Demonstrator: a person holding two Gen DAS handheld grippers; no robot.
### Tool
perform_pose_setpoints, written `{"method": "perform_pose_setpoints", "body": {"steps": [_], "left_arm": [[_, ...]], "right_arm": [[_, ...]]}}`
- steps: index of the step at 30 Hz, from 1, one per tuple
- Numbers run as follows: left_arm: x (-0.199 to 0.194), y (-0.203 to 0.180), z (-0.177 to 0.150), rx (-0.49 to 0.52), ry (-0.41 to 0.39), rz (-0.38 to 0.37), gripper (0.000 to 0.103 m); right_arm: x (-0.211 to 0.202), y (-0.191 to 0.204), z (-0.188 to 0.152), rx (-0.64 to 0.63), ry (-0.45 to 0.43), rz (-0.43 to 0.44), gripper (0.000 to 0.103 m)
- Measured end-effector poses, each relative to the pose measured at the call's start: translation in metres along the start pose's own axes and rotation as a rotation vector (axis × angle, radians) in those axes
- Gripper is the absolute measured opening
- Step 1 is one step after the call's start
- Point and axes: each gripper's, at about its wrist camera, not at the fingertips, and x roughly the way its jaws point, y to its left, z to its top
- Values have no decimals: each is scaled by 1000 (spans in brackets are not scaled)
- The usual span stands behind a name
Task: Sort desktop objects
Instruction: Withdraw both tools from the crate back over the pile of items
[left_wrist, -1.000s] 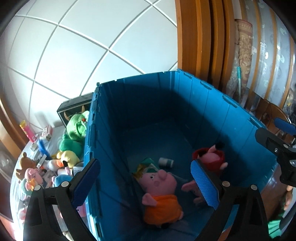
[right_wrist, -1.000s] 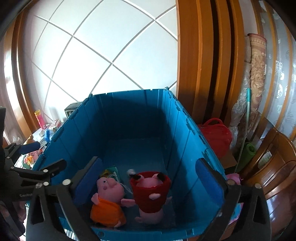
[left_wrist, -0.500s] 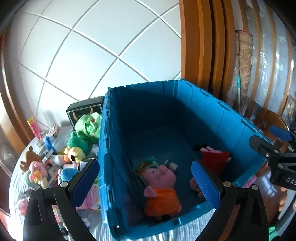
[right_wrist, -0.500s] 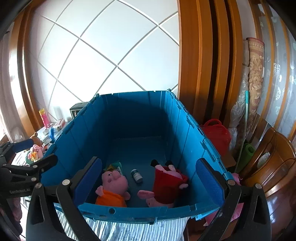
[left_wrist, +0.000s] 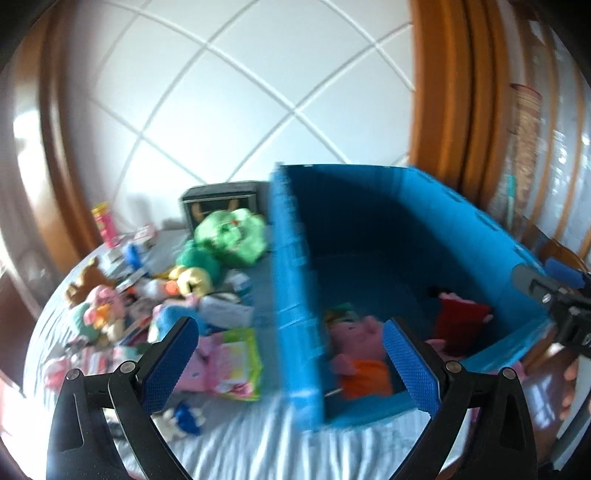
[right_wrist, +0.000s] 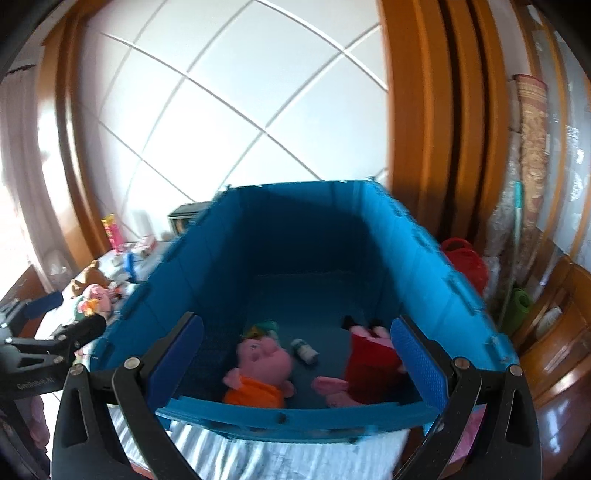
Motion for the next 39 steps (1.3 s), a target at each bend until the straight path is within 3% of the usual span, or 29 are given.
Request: {"method": "perform_pose_setpoints", "body": {"steps": [5, 10, 19, 26, 32, 39], "left_arm": [[-11, 58, -21, -66, -6, 96, 101], [-17, 143, -45, -175, 11, 155, 101], [-17, 324, -101, -258, 85, 264, 101], [-4, 445, -123, -272, 154, 340, 101], [23, 484, -124, -306, 185, 296, 101], [78, 483, -98, -289, 219, 247, 101]], "right_arm": [[9, 42, -2, -2, -13, 100, 103], [24, 106, -5, -34, 4, 167, 103], [42, 273, -18, -69, -6, 273, 103], [87, 389, -46, -47, 95, 294, 103], [129, 417, -62, -45, 206, 200, 103], [177, 400, -52, -15, 238, 144, 103]]}}
